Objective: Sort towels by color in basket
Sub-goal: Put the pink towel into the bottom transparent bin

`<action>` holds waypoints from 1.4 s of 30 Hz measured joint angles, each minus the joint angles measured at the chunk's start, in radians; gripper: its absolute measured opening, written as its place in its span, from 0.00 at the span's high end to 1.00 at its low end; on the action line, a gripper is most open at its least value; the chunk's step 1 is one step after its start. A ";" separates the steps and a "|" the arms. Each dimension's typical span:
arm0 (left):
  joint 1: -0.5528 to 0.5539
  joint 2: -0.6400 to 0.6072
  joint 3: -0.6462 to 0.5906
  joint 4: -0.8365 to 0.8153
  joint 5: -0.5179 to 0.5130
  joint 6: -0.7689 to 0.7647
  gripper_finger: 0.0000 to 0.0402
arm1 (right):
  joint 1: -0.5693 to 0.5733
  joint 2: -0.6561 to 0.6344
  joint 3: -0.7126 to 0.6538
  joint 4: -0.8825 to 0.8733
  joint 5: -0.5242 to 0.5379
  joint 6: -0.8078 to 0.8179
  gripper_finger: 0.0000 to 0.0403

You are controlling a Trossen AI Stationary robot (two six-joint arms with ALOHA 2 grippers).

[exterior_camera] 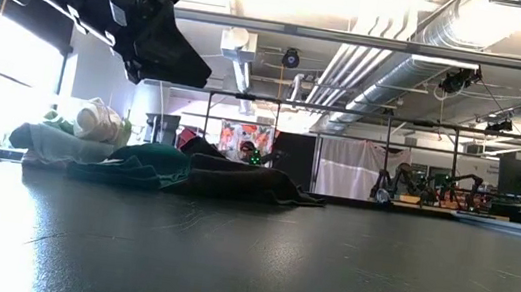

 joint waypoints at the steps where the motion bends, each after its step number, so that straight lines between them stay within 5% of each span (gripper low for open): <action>1: 0.000 0.000 0.000 0.000 0.000 0.000 0.68 | -0.004 -0.021 0.013 -0.002 -0.006 0.016 0.60; 6: 0.000 0.000 0.000 0.002 0.000 0.001 0.68 | -0.008 -0.120 0.133 -0.147 0.143 0.035 0.56; 12: 0.000 0.000 0.000 0.002 0.000 0.001 0.68 | -0.028 -0.159 0.295 -0.448 0.591 -0.093 0.56; 14: 0.000 0.000 0.000 0.002 0.000 0.001 0.68 | -0.073 -0.159 0.301 -0.573 0.663 -0.117 0.56; 18: 0.000 0.000 0.000 0.002 0.000 0.001 0.68 | -0.207 -0.158 0.235 -0.650 0.559 -0.247 0.55; 24: 0.000 0.000 0.000 0.002 -0.001 0.002 0.68 | -0.425 -0.142 0.067 -0.478 0.372 -0.454 0.45; 30: 0.000 0.000 0.000 -0.003 -0.003 0.010 0.68 | -0.545 -0.097 -0.072 -0.454 0.308 -0.496 0.43; 38: 0.000 0.000 0.000 -0.004 -0.006 0.010 0.68 | -0.565 -0.056 -0.200 -0.248 0.244 -0.550 0.61; 42: 0.000 0.000 0.000 -0.004 -0.007 0.010 0.68 | -0.554 -0.062 -0.203 -0.210 0.317 -0.627 0.78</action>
